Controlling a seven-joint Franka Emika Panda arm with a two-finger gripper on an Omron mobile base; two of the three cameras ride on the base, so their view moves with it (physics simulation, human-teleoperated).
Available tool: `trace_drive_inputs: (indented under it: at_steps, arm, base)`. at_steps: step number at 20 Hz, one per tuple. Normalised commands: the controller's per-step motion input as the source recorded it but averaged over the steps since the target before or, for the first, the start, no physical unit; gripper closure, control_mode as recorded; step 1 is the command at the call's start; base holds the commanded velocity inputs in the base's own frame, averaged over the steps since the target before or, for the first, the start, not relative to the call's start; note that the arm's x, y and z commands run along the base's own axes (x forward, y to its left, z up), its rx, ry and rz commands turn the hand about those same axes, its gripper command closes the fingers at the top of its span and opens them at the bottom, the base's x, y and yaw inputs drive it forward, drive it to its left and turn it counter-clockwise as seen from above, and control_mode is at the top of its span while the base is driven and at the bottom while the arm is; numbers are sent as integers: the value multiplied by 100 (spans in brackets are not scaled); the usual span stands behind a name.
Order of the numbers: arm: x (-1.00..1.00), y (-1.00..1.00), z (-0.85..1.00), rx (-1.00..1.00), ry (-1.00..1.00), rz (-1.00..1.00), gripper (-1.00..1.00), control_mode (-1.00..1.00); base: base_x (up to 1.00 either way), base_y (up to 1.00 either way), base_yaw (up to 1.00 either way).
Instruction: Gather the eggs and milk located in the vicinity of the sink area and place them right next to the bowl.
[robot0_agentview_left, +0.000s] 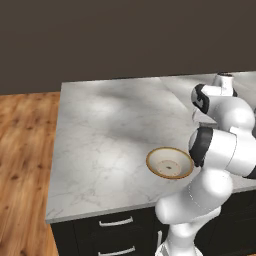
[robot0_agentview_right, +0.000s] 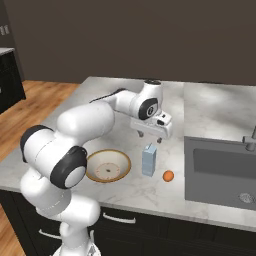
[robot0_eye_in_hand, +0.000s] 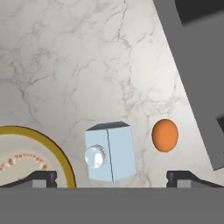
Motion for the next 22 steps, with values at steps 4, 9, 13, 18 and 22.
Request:
trace_drive_inputs:
  at_steps: [4,9,13,18,22]
  arm:
    - [0,3,-41,2,2,8,-100,-100]
    - [0,-3,-28,1,0,2,-100,-100]
    - [0,-1,-23,2,3,0,-100,-100]
    - [0,0,-34,1,10,0,-100,-100]
    - [0,0,-30,5,12,0,-100,-100]
  base:
    - [0,0,0]
    - [0,0,0]
    - [0,0,0]
    - [0,0,0]
    - [0,0,0]
